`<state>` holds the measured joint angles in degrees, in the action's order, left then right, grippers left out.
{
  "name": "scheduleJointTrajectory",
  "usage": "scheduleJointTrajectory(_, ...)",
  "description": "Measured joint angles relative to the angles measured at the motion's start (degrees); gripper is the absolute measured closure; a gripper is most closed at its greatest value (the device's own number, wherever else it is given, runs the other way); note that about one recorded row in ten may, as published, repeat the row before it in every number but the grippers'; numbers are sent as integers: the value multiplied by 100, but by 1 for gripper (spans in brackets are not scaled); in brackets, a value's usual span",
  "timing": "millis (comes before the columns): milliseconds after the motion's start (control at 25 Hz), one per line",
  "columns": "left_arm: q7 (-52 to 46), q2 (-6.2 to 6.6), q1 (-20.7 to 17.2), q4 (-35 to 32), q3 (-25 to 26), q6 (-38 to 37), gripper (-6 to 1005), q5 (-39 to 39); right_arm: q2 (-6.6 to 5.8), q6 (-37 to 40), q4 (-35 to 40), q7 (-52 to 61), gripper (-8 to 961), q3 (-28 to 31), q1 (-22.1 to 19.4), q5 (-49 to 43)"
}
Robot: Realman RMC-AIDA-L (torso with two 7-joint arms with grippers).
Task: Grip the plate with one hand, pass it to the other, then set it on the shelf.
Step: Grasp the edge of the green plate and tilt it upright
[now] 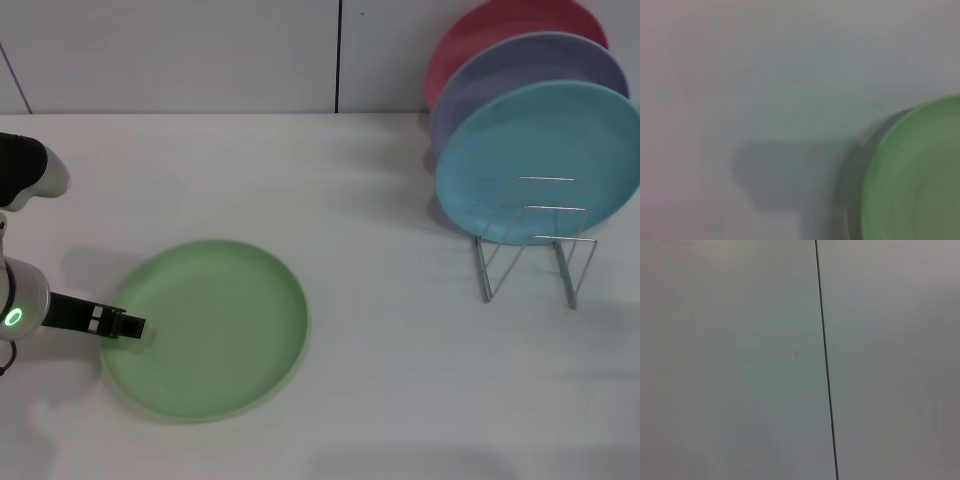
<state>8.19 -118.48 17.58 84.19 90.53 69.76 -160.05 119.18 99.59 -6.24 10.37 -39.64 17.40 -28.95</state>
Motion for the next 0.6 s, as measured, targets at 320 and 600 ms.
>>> scheduleJointTrajectory(320,-42,5,26,-54,26,20,266,-11,0,-9,0,-4,136,0,0,-5)
scheduleJointTrajectory(600,-45,9,27,-55,30,35,269,-26,0,-11,1,-8,135,-17,-18,-5)
